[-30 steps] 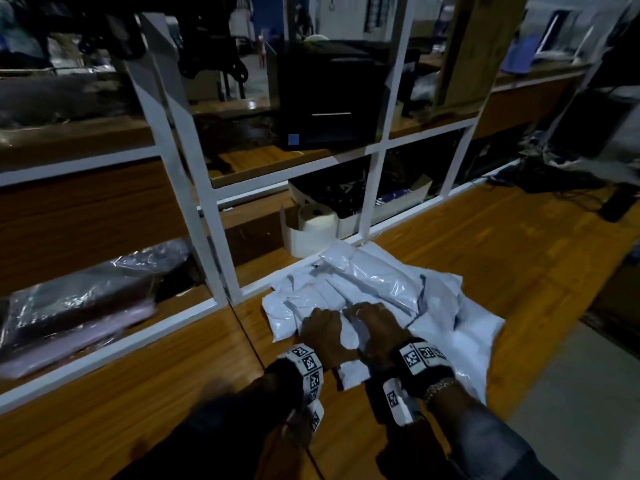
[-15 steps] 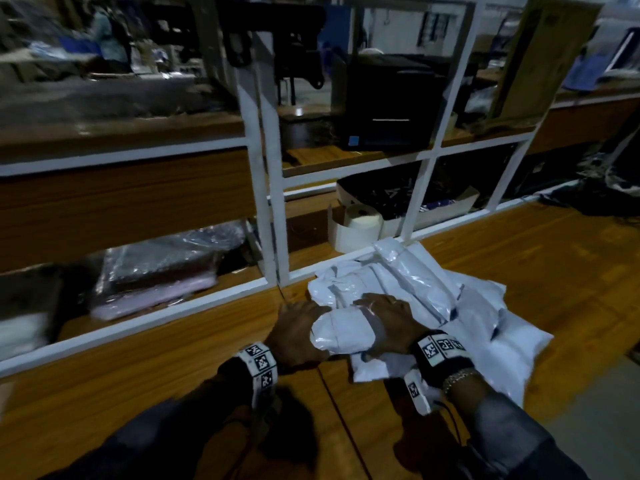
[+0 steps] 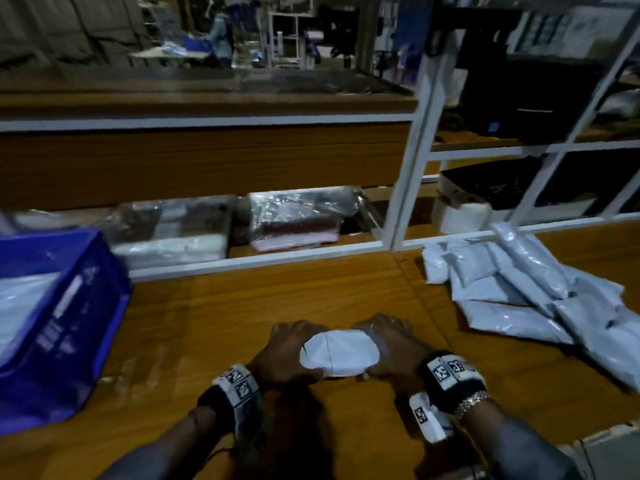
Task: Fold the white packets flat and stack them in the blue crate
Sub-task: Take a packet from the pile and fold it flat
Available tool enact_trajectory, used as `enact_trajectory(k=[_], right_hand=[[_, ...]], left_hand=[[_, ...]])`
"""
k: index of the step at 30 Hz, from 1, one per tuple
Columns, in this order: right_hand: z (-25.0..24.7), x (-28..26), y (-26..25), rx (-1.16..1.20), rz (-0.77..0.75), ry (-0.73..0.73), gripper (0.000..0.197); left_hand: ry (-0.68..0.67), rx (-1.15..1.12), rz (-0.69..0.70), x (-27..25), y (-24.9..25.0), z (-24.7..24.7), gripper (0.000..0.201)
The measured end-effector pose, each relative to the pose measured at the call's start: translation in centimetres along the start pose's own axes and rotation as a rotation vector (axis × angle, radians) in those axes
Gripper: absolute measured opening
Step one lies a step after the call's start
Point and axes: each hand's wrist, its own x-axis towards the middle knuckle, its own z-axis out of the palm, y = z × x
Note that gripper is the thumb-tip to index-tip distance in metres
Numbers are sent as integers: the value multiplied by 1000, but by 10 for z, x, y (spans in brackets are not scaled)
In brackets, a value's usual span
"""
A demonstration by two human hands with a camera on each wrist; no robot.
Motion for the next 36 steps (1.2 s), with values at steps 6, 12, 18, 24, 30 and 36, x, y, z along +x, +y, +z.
enact_trajectory(k=[6, 12, 18, 24, 30, 36], right_hand=[[74, 9, -69, 110, 21, -38, 88], [88, -3, -105, 56, 31, 25, 95], [90, -6, -129, 154, 35, 110, 54], [125, -1, -136, 2, 124, 116, 58], [136, 5, -138, -39, 148, 125, 58], [138, 9, -129, -16, 92, 92, 77]], left_hand=[[-19, 53, -70, -95, -48, 7, 55], [91, 169, -147, -140, -51, 21, 81], [295, 181, -241, -130, -16, 40, 52], [425, 256, -300, -114, -9, 72, 44], [305, 328, -371, -107, -23, 87, 49], [221, 257, -424, -105, -26, 89, 47]])
